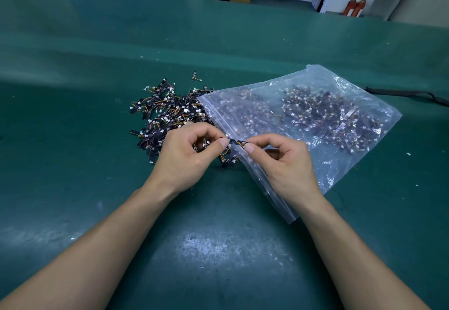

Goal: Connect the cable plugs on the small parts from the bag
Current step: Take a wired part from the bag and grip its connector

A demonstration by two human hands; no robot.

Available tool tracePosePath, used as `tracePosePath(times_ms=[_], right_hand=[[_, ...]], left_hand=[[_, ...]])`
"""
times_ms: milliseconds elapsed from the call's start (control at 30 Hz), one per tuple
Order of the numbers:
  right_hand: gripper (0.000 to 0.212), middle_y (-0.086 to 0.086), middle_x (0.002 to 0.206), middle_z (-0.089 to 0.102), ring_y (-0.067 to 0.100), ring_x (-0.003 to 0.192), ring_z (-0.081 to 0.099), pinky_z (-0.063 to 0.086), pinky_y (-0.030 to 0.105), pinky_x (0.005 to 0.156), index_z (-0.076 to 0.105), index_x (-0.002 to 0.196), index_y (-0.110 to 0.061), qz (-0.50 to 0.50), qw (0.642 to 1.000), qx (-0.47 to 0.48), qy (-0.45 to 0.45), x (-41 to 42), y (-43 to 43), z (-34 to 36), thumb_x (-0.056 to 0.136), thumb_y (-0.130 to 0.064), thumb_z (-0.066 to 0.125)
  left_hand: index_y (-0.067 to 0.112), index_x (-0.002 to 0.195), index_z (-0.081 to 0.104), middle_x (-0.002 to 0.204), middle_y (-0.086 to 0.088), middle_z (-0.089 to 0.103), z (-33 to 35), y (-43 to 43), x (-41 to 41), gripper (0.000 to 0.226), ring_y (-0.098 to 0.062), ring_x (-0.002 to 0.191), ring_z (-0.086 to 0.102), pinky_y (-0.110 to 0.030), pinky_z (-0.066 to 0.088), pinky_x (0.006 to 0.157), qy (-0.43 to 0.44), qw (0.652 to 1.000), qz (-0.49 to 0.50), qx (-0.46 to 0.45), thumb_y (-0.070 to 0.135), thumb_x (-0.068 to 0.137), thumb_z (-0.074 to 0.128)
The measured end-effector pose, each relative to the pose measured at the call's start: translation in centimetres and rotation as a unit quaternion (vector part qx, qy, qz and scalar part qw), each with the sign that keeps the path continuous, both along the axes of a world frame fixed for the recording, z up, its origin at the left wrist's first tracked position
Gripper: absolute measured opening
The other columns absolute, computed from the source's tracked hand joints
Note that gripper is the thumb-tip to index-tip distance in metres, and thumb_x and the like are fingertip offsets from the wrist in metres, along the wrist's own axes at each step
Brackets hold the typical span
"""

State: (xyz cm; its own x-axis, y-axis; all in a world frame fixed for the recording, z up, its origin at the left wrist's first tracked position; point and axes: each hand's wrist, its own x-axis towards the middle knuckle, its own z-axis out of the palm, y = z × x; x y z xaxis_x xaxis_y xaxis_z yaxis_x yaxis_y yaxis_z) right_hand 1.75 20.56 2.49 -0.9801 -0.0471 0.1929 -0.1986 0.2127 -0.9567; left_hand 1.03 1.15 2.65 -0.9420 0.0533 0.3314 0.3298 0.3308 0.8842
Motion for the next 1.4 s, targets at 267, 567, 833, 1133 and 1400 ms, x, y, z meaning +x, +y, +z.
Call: tracePosePath(times_ms=[267,567,833,1133,1400], right_hand=[[0.032,-0.002,0.071,0.071,0.012,0.05,0.038,0.037,0.021,0.049,0.064,0.104,-0.028,-0.011,0.998,-0.059,0.006,0.2,-0.1,0.4,0.083,-0.014,0.083],[0.039,0.001,0.074,0.075,0.015,0.049,0.035,0.033,0.024,0.047,0.047,0.08,-0.039,0.03,0.998,-0.059,-0.013,0.7,-1.2,-0.3,0.072,-0.028,0.083],[0.016,0.002,0.071,0.069,0.003,0.042,0.046,0.032,0.016,0.045,0.064,0.1,-0.019,0.063,0.989,-0.136,-0.007,0.7,-0.8,0.2,0.088,-0.028,0.067],[0.02,-0.007,0.066,0.072,-0.002,0.047,0.058,0.041,0.005,0.051,0.069,0.087,-0.016,0.041,0.996,-0.074,0.033,0.7,-0.9,0.2,0.096,0.001,0.063],[0.019,-0.008,0.066,0.072,-0.001,0.053,0.059,0.041,0.006,0.056,0.071,0.084,-0.019,0.049,0.997,-0.043,0.048,0.8,-0.9,0.3,0.095,-0.005,0.066]], left_hand=[[0.027,0.074,0.07,0.076,0.026,0.065,-0.2,0.3,0.2,0.01,-0.003,0.07,0.056,-0.012,0.038,0.066,0.061,0.996,0.05,-0.03,0.024,0.084,0.072],[0.03,0.075,0.071,0.077,0.012,0.07,-0.3,1.1,0.4,0.01,-0.011,0.068,0.058,-0.024,0.044,0.064,0.037,0.998,0.033,0.039,0.025,0.083,0.072],[0.024,0.076,0.072,0.078,0.001,0.072,0.0,0.9,0.5,0.007,-0.023,0.073,0.063,-0.03,0.049,0.07,0.011,0.997,0.01,0.073,0.022,0.083,0.071],[0.02,0.078,0.073,0.078,-0.004,0.071,-0.2,0.8,0.6,0.006,-0.038,0.075,0.058,-0.044,0.047,0.069,0.005,0.997,-0.014,0.071,0.023,0.083,0.071],[0.03,0.077,0.069,0.074,0.008,0.067,-0.3,0.7,0.5,0.013,-0.016,0.067,0.055,-0.025,0.042,0.062,0.033,0.998,-0.045,0.037,0.019,0.085,0.071]])
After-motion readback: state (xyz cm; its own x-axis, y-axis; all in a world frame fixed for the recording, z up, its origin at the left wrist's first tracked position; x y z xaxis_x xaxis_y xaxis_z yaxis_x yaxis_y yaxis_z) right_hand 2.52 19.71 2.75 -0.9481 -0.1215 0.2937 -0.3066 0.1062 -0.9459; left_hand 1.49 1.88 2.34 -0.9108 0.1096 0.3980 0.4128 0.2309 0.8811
